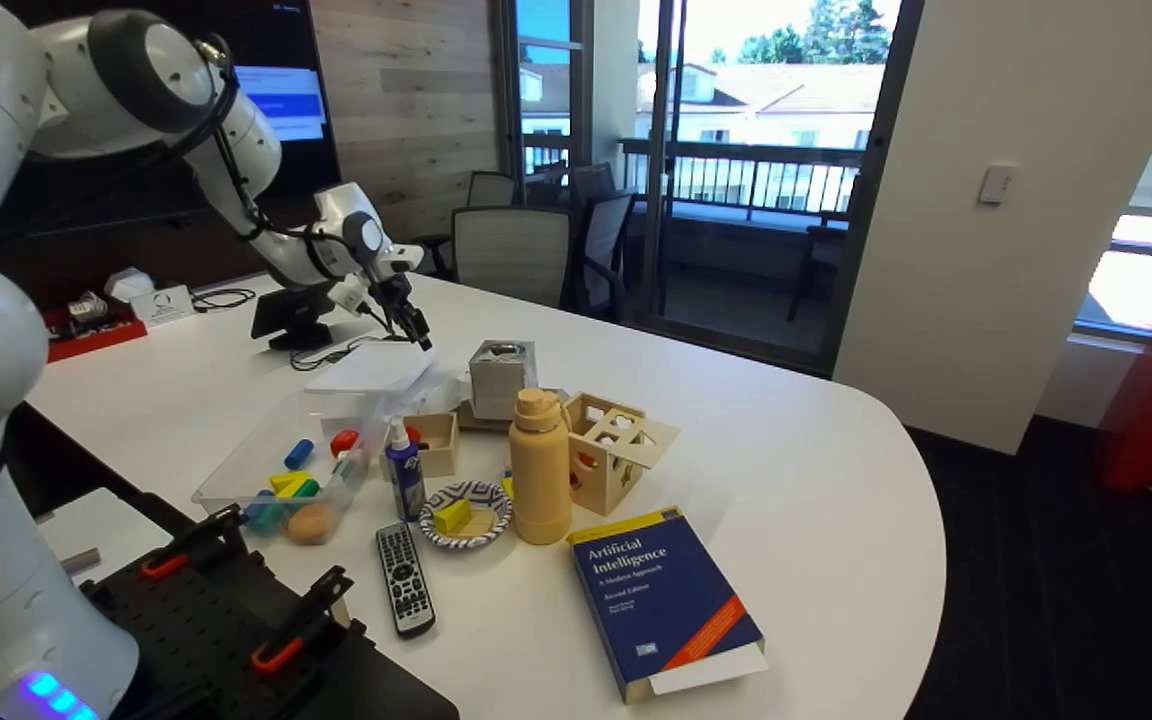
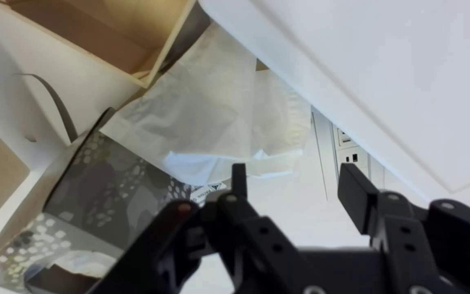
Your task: Use the paper towel to clean the book
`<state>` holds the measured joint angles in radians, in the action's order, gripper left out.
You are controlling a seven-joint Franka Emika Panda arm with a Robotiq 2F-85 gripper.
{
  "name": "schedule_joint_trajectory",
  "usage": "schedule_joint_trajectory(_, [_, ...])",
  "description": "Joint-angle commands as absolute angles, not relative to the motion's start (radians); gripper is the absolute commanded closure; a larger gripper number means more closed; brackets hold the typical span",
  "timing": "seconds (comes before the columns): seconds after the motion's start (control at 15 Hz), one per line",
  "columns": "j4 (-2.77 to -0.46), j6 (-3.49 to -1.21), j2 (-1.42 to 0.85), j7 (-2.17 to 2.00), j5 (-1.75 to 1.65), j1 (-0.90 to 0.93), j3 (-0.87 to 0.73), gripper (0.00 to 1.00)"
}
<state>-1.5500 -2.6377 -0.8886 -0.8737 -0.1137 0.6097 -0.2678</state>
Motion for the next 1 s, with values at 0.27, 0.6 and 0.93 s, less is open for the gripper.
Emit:
schedule_joint_trajectory(0.27, [-1.638,-2.601,-0.645,-0.92,-0.158,0.617,-0.272,0.0])
schedule_joint_trajectory(0.6, [-1.737,-2.473,-0.418,-0.968,-0.219,0.582,-0.258,0.0])
schedule_joint_trajectory(0.93, [-1.844,-2.36,-0.242,-0.966,-0.22,0.442,-0.147,0.0])
